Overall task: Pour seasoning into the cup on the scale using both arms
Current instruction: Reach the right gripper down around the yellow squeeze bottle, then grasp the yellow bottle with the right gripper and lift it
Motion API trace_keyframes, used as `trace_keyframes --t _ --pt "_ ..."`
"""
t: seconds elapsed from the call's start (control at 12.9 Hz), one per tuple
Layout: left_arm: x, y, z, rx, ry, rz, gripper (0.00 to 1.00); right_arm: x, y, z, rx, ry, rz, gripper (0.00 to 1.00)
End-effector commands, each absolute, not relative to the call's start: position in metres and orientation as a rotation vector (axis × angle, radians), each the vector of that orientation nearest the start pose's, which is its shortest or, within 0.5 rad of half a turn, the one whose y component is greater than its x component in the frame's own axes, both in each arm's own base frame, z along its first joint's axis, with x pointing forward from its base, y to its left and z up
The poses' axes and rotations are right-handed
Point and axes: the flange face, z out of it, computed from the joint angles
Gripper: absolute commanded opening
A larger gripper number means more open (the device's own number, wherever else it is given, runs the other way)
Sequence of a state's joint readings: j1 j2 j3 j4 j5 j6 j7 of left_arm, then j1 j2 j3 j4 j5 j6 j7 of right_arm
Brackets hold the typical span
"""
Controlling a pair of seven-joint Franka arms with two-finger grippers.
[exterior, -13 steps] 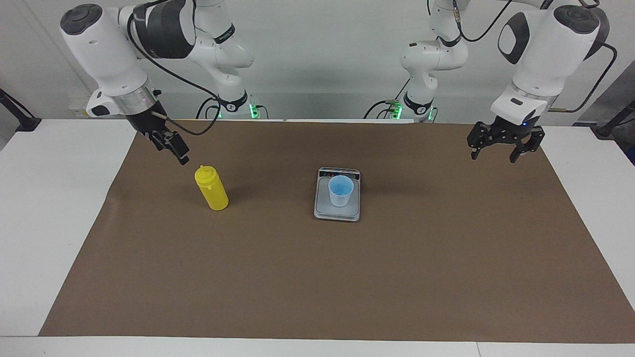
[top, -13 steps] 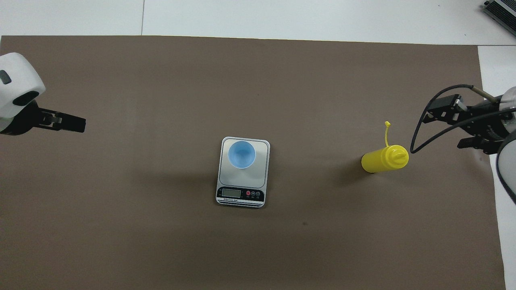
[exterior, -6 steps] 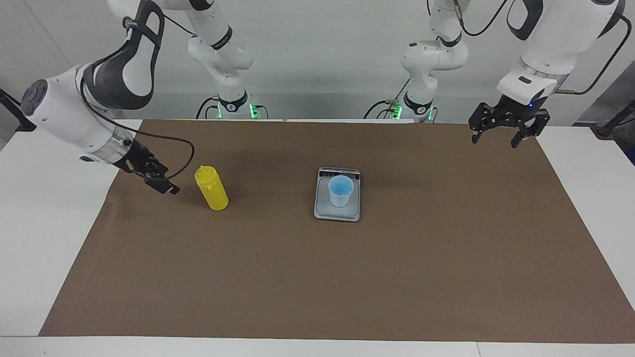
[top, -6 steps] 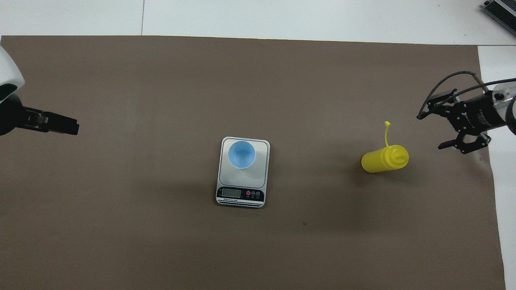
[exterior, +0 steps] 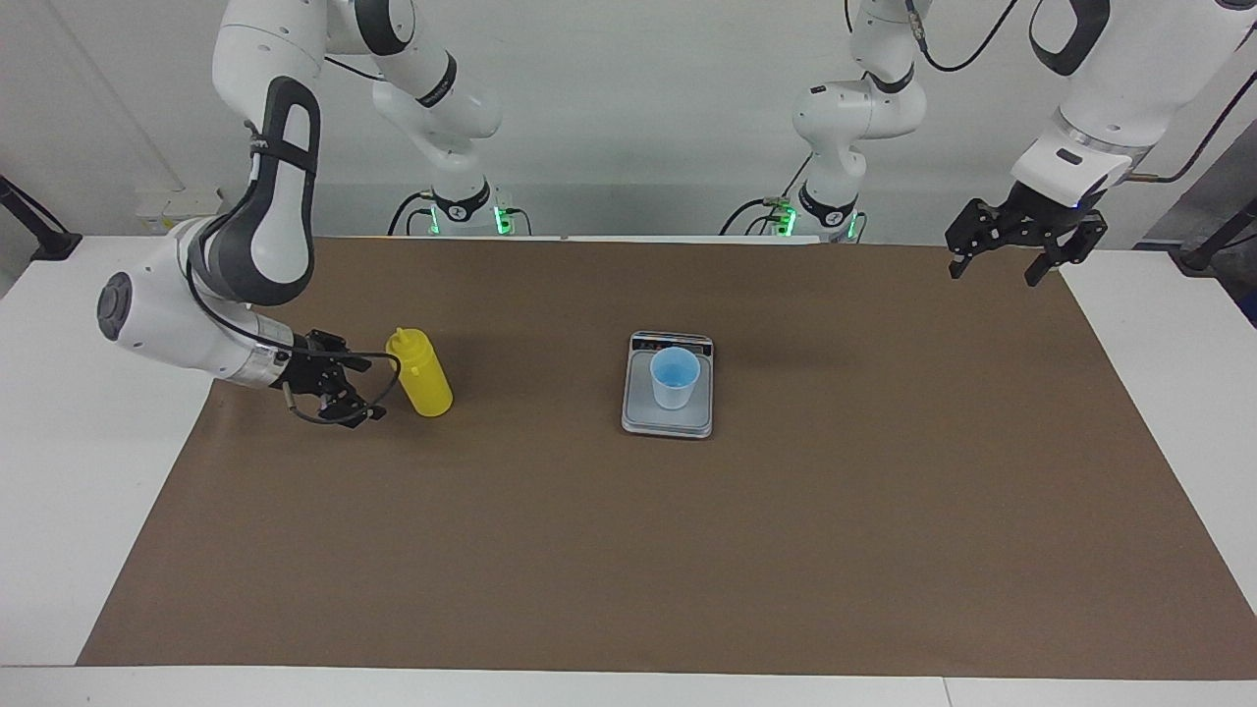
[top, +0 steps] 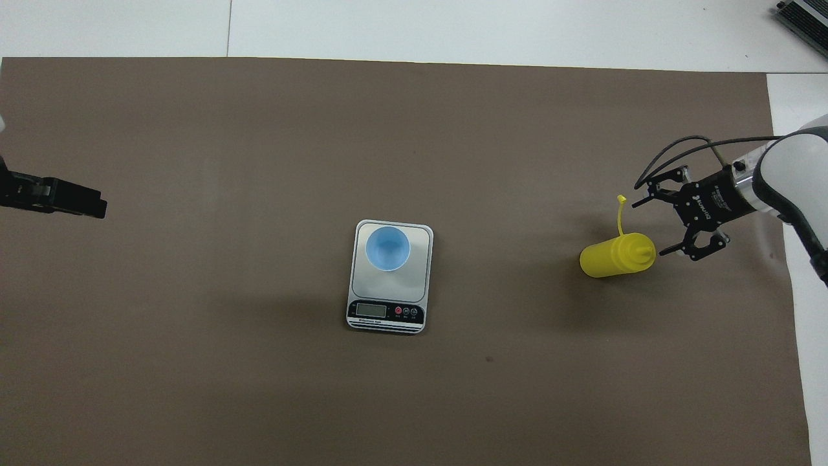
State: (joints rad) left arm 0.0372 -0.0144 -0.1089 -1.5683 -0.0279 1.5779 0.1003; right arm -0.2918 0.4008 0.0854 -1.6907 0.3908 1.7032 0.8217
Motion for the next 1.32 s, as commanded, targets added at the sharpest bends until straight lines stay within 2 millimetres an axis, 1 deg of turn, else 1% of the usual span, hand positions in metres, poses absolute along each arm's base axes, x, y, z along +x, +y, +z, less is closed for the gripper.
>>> trace_keyframes --t 0.0,0.16,0.31,0.47,0.54,0.62,0.7,0.78,0.93,1.01,1.09,1.16,1.24 --pt "0.553 -0.042 0.639 -3.169 0.274 -0.035 1.0 0.6 -0.1 0.323 -2.172 1.581 0.803 1.0" --pt "0.552 -0.043 0.639 -3.168 0.282 -0.033 1.0 0.592 -0.09 0.314 -2.11 1.576 0.858 1.0" --pt "0.551 -0.043 0.637 -3.168 0.279 -0.026 1.0 0.579 -0.083 0.306 -2.063 1.576 0.912 1.0" --pt "0.551 -0.043 0.637 -3.168 0.281 -0.028 1.0 0.569 -0.073 0.302 -1.984 1.575 0.962 1.0" --pt "0.551 -0.043 0.638 -3.168 0.281 -0.028 1.0 0.566 -0.069 0.301 -1.972 1.574 0.975 1.0" --pt "0.55 -0.043 0.638 -3.169 0.272 -0.033 1.0 0.567 -0.063 0.302 -1.979 1.57 0.975 0.76" --pt "0.551 -0.043 0.639 -3.169 0.264 -0.035 1.0 0.571 -0.051 0.306 -1.982 1.582 0.976 0.33" --pt "0.551 -0.042 0.639 -3.171 0.245 -0.035 1.0 0.574 -0.038 0.311 -1.949 1.629 0.984 0.0" --pt "0.551 -0.042 0.639 -3.169 0.245 -0.037 1.0 0.585 -0.002 0.337 -1.925 1.758 0.9 0.0" --pt "0.551 -0.043 0.639 -3.17 0.25 -0.037 1.0 0.591 0.031 0.349 -1.897 1.854 0.865 0.0" --pt "0.551 -0.042 0.638 -3.169 0.252 -0.035 1.0 0.595 0.073 0.361 -1.898 1.935 0.79 0.0" --pt "0.551 -0.042 0.637 -3.169 0.254 -0.03 1.0 0.598 0.104 0.37 -1.909 2.003 0.705 0.0" --pt "0.55 -0.043 0.635 -3.168 0.257 -0.025 1.0 0.598 0.149 0.378 -1.968 2.056 0.591 0.0"
